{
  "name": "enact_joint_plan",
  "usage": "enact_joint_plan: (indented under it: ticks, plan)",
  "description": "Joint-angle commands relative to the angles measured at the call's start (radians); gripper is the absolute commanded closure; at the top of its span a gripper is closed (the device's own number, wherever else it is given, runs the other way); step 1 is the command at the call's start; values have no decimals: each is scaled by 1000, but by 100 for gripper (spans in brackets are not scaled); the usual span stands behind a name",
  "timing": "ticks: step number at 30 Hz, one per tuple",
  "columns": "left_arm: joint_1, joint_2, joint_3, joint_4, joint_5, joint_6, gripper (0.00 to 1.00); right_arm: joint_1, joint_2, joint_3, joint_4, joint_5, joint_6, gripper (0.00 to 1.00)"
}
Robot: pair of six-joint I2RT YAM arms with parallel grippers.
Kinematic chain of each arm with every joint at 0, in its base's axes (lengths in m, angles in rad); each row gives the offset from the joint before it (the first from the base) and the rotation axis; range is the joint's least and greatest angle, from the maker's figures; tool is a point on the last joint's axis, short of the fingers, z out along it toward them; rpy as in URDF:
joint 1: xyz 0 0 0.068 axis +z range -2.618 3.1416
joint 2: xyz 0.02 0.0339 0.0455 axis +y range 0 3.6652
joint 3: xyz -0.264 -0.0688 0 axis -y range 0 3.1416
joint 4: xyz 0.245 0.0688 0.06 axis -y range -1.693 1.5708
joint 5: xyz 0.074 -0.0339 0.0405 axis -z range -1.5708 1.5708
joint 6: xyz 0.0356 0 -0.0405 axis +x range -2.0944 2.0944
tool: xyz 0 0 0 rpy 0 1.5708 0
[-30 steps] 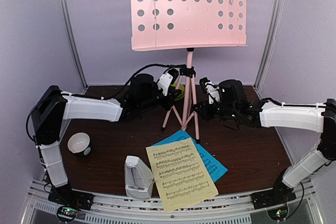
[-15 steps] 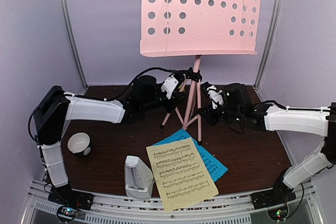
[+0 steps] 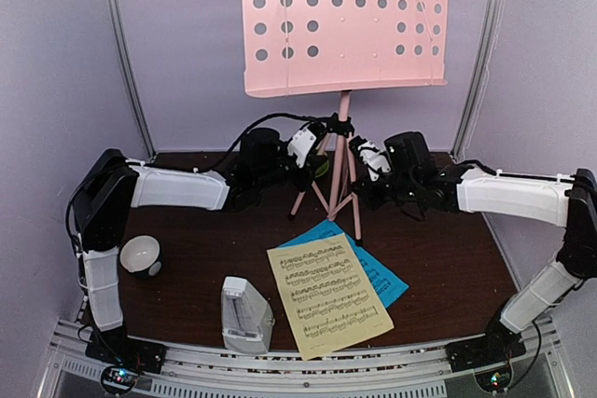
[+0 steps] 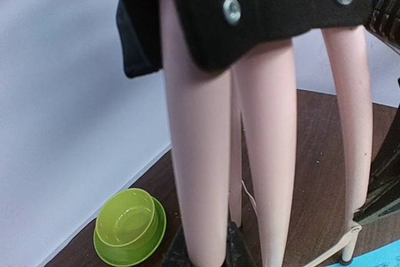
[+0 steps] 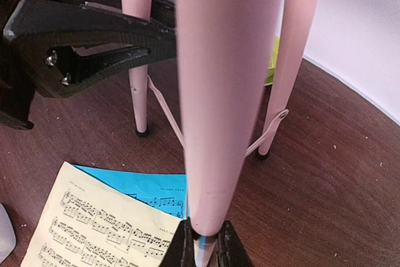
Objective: Set up the instrument practice props
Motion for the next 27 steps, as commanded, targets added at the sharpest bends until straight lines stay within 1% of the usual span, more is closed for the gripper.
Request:
enact_joint_plan:
  ticks: [1,6,10,14,17,21,23,27]
  plan:
    - [109,24,-2,-70,-134,113,100,-63,-30,79,5,164,-62,100]
    - [109,30,-2,-67,-134,108,100,-106,-19,144,-37,148,-69,100]
    - [109,36,2,-72,-130,106,100,-108,-13,210,-77,111,-82,100]
    - [107,45,24,-100,-118,95,100,-107,13,234,-112,80,-75,100]
    - [106,49,23,-103,-116,81,100,-108,0,256,-120,48,-50,100]
    - [106,47,13,-101,-120,76,100,-116,7,255,-105,91,-91,100]
    - [105,48,18,-104,-120,78,100,-138,22,252,-113,87,-97,100]
    - [97,54,31,-115,-109,70,100,-169,26,208,-77,60,-102,100]
